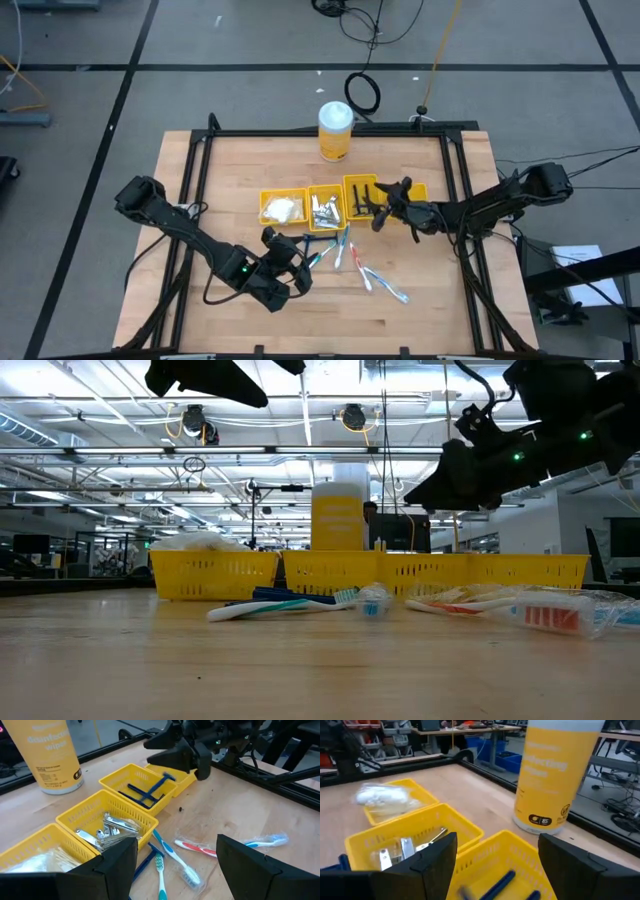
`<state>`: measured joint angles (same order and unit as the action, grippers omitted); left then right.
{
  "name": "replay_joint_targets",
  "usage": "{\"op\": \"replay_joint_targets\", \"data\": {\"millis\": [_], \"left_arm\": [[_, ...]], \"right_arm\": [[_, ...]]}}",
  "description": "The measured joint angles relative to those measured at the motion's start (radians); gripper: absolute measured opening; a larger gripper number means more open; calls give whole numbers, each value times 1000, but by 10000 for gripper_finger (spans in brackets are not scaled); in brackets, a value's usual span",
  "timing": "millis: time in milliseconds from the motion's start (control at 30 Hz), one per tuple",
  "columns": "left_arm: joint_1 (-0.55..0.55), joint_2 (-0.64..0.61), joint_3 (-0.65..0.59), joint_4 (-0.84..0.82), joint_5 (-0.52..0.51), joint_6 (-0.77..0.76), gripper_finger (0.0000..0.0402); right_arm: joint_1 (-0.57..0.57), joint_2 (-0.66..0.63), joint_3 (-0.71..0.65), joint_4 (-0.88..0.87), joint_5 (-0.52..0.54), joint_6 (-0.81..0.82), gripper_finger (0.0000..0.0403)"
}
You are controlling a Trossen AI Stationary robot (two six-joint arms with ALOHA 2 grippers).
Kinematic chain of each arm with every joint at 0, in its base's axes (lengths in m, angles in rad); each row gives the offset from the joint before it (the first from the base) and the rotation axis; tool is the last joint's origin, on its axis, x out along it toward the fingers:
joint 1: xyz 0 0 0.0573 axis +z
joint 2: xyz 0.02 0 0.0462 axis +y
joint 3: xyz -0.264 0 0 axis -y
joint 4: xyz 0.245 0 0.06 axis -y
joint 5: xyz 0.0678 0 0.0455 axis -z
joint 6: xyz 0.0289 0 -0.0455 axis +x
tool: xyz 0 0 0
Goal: Pick & Place Travel size toiletries
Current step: Put the left blue razor into the middle right yellow bin
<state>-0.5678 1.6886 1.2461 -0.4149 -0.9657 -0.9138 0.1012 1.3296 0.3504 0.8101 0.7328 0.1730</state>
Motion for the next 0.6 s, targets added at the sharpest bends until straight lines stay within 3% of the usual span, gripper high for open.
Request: {"op": "replay_joint_targets", "data": {"millis": [267, 600], "left_arm": [[0, 0, 0, 0, 0, -1, 267], [-15, 0, 0, 10, 9, 65, 267]], "right_arm": [[-3, 0, 0, 41, -149, -2, 263], [-1, 0, 0, 217, -600, 4, 263]]}}
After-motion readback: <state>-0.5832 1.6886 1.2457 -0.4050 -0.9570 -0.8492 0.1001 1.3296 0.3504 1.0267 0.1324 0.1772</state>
